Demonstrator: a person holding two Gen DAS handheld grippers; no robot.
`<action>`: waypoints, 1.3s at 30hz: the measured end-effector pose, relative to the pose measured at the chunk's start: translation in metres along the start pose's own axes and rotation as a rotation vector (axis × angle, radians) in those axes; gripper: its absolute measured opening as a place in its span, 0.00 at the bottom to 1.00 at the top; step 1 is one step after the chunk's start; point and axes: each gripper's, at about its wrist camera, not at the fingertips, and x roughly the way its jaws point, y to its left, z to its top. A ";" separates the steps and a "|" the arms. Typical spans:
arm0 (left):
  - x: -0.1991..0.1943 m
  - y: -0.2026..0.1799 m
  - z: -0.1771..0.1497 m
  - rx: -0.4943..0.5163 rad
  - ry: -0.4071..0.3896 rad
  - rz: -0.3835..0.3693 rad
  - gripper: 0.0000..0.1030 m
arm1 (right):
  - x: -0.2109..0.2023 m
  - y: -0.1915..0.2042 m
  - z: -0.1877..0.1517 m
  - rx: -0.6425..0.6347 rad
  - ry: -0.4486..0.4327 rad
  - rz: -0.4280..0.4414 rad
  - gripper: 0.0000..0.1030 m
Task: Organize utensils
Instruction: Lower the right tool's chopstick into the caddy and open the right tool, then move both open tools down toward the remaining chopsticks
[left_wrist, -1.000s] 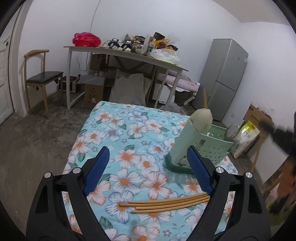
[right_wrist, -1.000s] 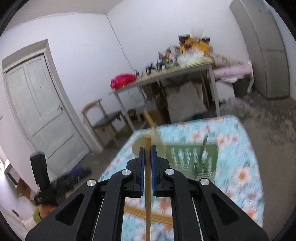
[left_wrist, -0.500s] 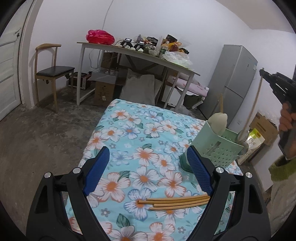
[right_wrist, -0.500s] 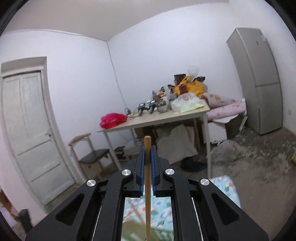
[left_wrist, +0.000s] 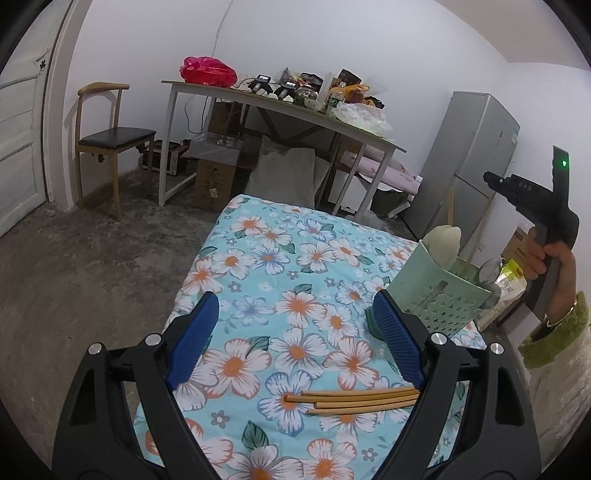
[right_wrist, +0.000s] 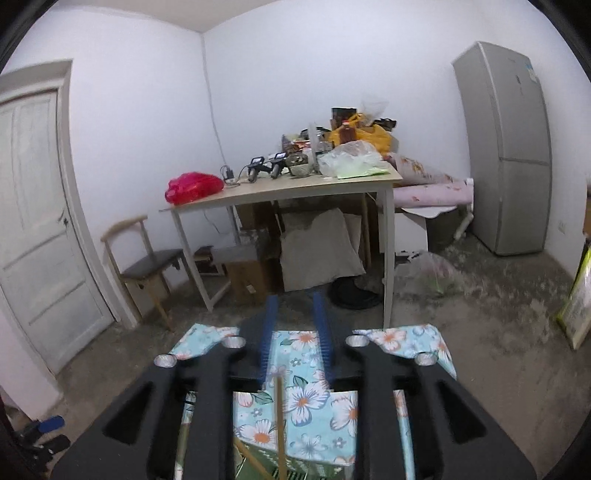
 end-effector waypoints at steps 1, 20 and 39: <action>0.000 -0.001 0.000 0.003 -0.001 -0.001 0.79 | -0.004 -0.002 0.001 0.007 -0.008 0.002 0.30; 0.012 -0.023 -0.008 0.043 0.068 0.007 0.79 | -0.131 0.022 -0.041 0.073 -0.103 0.215 0.47; 0.053 -0.066 -0.082 0.316 0.424 0.224 0.81 | -0.071 0.030 -0.209 0.132 0.577 0.200 0.70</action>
